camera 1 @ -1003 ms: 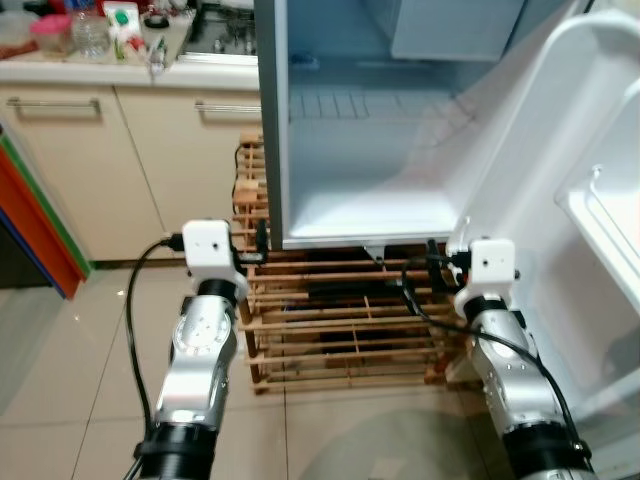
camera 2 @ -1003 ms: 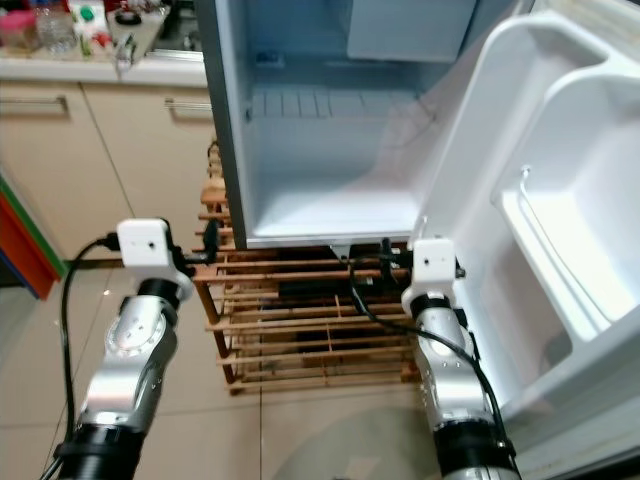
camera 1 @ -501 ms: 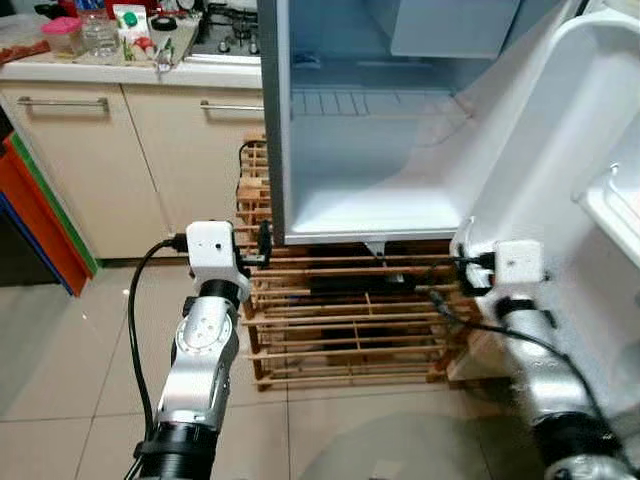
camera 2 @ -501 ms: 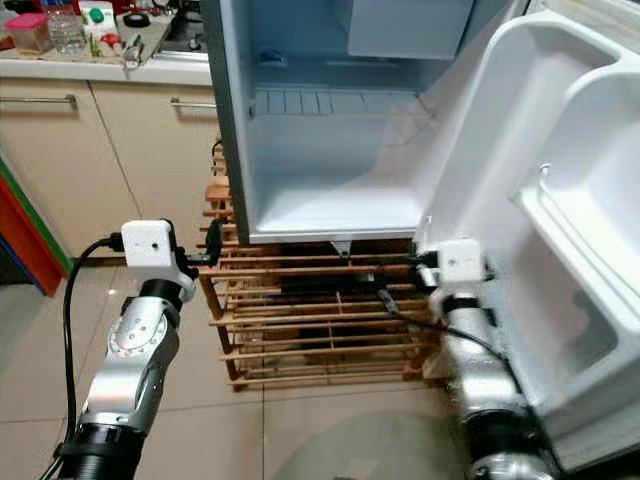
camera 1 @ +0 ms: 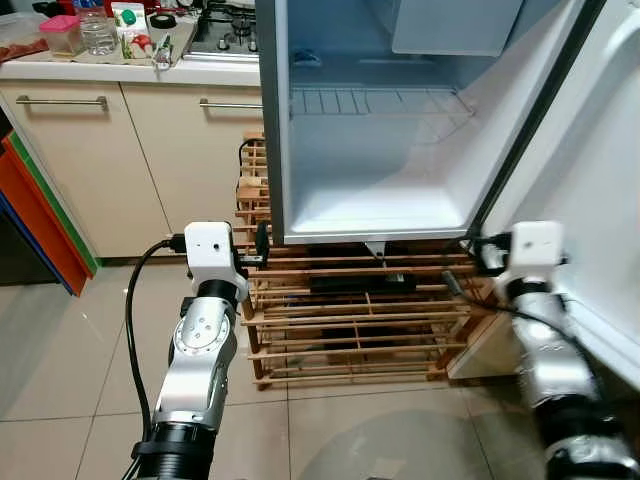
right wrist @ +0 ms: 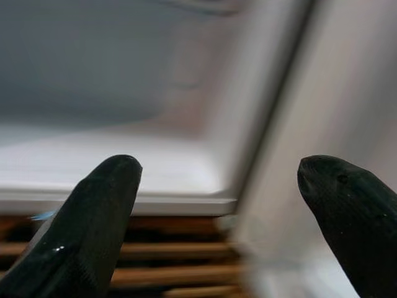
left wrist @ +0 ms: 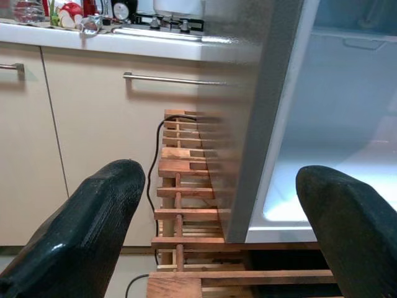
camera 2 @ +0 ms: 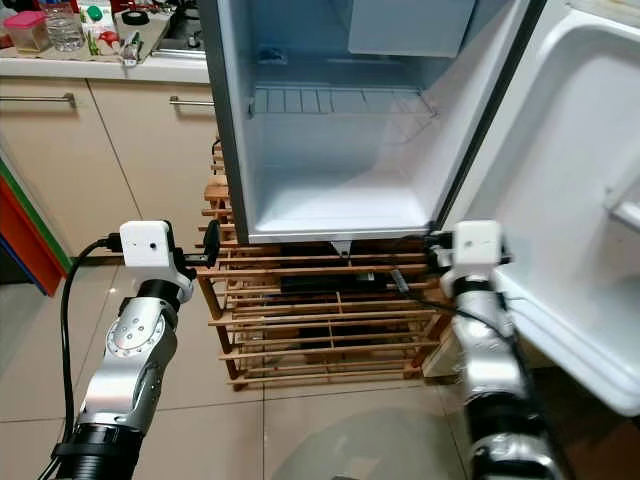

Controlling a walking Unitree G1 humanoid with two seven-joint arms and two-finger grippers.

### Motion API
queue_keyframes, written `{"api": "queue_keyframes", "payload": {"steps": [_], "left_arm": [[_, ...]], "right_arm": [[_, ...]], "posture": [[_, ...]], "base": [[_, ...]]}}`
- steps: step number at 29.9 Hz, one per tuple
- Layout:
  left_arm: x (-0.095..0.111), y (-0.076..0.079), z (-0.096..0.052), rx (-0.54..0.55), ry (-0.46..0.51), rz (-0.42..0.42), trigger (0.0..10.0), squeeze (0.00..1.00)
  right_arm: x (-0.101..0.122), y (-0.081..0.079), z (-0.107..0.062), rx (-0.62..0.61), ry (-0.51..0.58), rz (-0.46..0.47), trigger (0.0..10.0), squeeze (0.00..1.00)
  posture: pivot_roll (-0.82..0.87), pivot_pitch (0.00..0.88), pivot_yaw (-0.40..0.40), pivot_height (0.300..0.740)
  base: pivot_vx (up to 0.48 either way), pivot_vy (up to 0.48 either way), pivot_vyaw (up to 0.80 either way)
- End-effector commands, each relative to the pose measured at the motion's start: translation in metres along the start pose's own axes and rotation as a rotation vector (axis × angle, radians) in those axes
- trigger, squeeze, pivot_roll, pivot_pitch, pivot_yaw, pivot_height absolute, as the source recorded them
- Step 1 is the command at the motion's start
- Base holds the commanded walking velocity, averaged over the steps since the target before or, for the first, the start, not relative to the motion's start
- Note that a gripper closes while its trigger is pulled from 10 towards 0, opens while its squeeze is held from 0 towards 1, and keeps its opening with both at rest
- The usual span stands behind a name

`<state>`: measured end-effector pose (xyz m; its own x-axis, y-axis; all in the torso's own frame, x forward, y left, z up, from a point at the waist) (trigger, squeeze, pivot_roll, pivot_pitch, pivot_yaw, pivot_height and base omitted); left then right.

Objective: Restocking fridge

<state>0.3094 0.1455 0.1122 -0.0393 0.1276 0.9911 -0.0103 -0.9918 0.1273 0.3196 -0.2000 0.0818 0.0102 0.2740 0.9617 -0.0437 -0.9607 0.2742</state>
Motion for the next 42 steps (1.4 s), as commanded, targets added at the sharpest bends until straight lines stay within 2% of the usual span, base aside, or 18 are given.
{"api": "queue_keyframes", "payload": {"steps": [1, 6, 8, 11, 15, 25, 34, 42], "left_arm": [[0.000, 0.002, 0.000, -0.003, -0.003, 0.010, 10.0, 0.00], [0.001, 0.003, 0.000, -0.010, -0.002, 0.014, 10.0, 0.00], [0.001, 0.002, 0.000, -0.013, 0.001, 0.016, 10.0, 0.00], [0.001, 0.002, 0.000, -0.019, 0.005, 0.023, 10.0, 0.00], [0.002, 0.003, 0.000, -0.035, 0.006, 0.026, 10.0, 0.00], [0.005, 0.003, 0.002, -0.075, 0.013, 0.039, 10.0, 0.00], [0.004, 0.001, 0.002, -0.081, 0.005, 0.040, 10.0, 0.00], [0.004, -0.009, 0.004, -0.018, 0.001, 0.034, 10.0, 0.00]], "right_arm": [[0.009, -0.002, -0.002, 0.007, 0.051, 0.013, 10.0, 0.00], [0.009, -0.013, -0.008, 0.042, 0.049, 0.027, 10.0, 0.00], [0.008, -0.024, -0.013, 0.092, 0.045, 0.043, 10.0, 0.00], [0.006, -0.029, -0.015, 0.108, 0.039, 0.055, 10.0, 0.00], [0.004, -0.028, -0.014, 0.101, 0.024, 0.055, 10.0, 0.00], [0.003, -0.026, -0.011, 0.089, 0.007, 0.058, 10.0, 0.00], [0.000, -0.027, -0.015, 0.080, -0.007, 0.080, 10.0, 0.00], [-0.002, -0.014, -0.016, 0.005, -0.001, 0.089, 10.0, 0.00]], "posture": [[-0.05, 0.000, -0.040, 0.740], [-0.05, 0.000, -0.040, 0.740], [-0.05, 0.000, -0.041, 0.740], [-0.04, 0.000, -0.045, 0.740], [-0.04, 0.000, -0.050, 0.740], [-0.03, 0.000, -0.052, 0.740], [-0.04, 0.000, -0.046, 0.740], [-0.04, 0.000, -0.048, 0.740]], "base": [[0.000, 0.000, 0.00], [0.000, 0.000, 0.00], [0.000, 0.000, 0.78], [0.000, 0.000, 0.78], [0.000, 0.403, 0.77], [0.000, 0.479, 0.00], [0.000, 0.474, -0.76], [0.000, 0.466, -0.75]]}}
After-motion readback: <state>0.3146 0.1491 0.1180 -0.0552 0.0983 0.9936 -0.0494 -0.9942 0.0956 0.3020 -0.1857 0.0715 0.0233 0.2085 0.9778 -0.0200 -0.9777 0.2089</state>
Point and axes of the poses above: a point about 5 cm out from each wrist's last joint towards the gripper, its own z axis pointing out of the wrist towards the gripper, its own x axis along the axis of the wrist's last joint, y = z × x, the point moved 1 cm from there along z, pointing out of the wrist towards the gripper, and after that the axes turned 6 degrees about -z, right-handed, at the moved point
